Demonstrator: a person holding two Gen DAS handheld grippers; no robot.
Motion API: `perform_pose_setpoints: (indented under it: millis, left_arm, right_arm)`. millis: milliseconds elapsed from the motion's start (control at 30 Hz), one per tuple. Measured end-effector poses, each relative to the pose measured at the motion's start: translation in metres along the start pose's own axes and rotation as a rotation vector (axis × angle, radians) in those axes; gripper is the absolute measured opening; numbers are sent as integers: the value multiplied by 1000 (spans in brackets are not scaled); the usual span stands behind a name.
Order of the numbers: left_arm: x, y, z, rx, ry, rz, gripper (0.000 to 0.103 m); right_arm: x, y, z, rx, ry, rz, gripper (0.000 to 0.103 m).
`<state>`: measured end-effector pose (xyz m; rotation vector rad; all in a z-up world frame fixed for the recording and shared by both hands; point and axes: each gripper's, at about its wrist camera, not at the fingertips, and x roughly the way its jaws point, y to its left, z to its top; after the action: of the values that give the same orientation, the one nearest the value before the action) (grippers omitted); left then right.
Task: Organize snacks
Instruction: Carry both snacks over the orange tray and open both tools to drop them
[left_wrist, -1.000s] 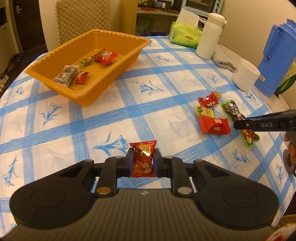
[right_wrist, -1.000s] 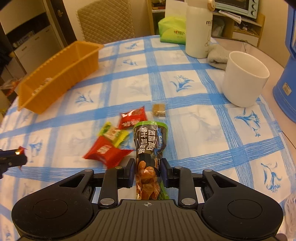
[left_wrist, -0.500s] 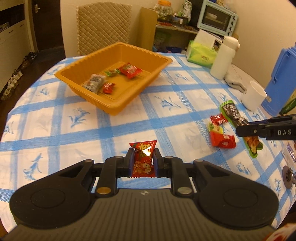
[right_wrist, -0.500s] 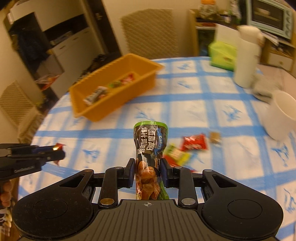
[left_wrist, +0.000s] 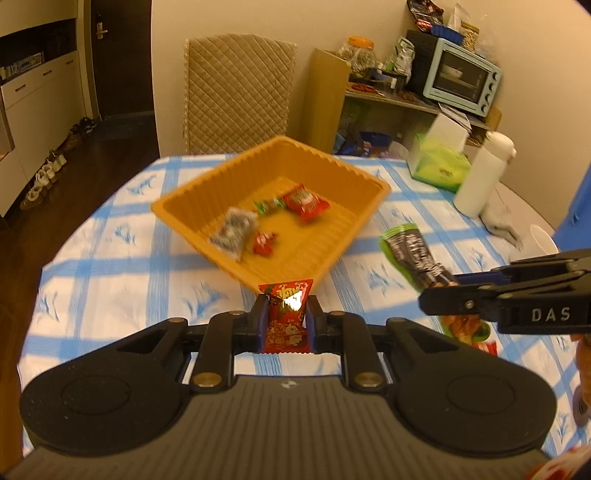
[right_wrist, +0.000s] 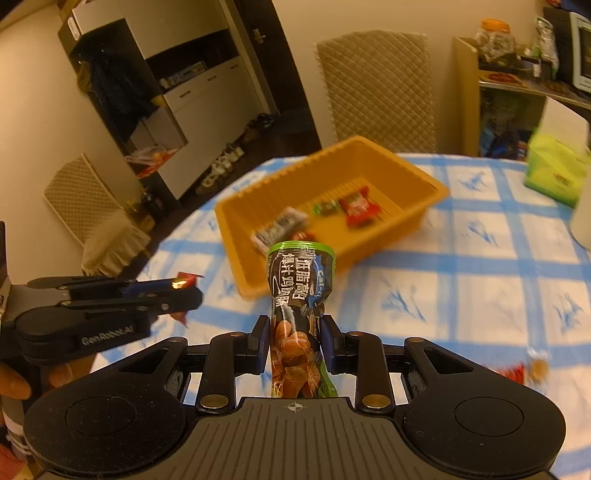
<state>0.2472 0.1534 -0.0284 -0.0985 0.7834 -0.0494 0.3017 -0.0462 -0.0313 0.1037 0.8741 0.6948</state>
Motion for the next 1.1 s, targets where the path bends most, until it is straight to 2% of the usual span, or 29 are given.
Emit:
perform_pose_setpoints:
  millis: [167, 533, 767, 1100]
  left_arm:
    - [16, 12, 23, -29, -10, 13, 18]
    - [52, 31, 65, -65, -21, 25, 18]
    - [75, 40, 76, -81, -5, 28, 18]
    - [101, 53, 78, -98, 30, 33, 18]
  right_arm:
    - [25, 4, 29, 6, -20, 20, 29]
    - [71, -1, 75, 25, -53, -1, 29]
    - [102, -15, 88, 52, -40, -27, 29]
    - [140, -24, 90, 51, 0, -68, 29]
